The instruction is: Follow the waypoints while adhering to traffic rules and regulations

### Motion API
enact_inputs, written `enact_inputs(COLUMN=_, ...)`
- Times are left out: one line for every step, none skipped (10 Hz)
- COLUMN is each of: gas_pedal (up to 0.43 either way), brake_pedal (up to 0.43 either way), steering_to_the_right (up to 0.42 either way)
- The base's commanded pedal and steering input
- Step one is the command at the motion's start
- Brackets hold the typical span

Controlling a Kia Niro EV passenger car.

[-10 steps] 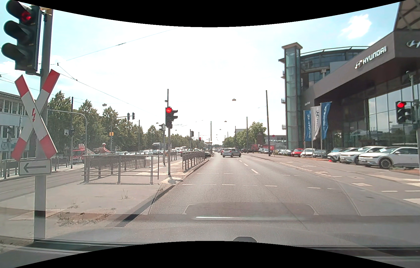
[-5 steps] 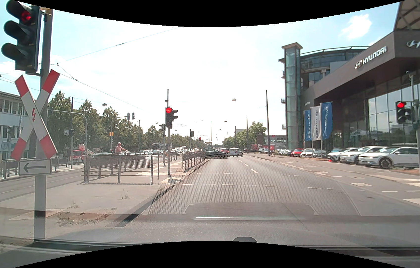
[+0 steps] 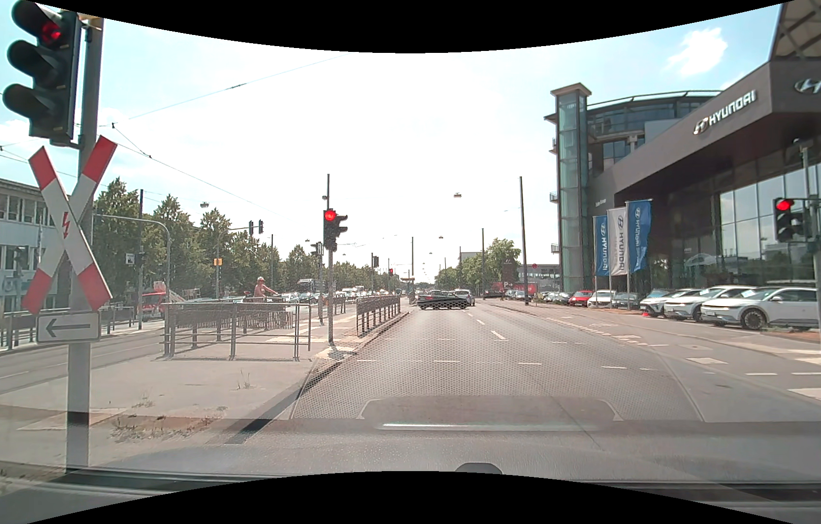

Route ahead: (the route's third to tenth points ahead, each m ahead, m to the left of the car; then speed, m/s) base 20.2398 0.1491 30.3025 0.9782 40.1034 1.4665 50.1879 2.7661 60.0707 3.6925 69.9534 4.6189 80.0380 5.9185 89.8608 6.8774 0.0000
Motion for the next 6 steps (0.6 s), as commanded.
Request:
enact_inputs(gas_pedal=0.000, brake_pedal=0.220, steering_to_the_right=-0.007)
enact_inputs(gas_pedal=0.000, brake_pedal=0.220, steering_to_the_right=-0.007)
enact_inputs(gas_pedal=0.000, brake_pedal=0.220, steering_to_the_right=-0.007)
enact_inputs(gas_pedal=0.000, brake_pedal=0.220, steering_to_the_right=-0.007)
enact_inputs(gas_pedal=0.000, brake_pedal=0.220, steering_to_the_right=-0.007)
enact_inputs(gas_pedal=0.000, brake_pedal=0.226, steering_to_the_right=-0.007)
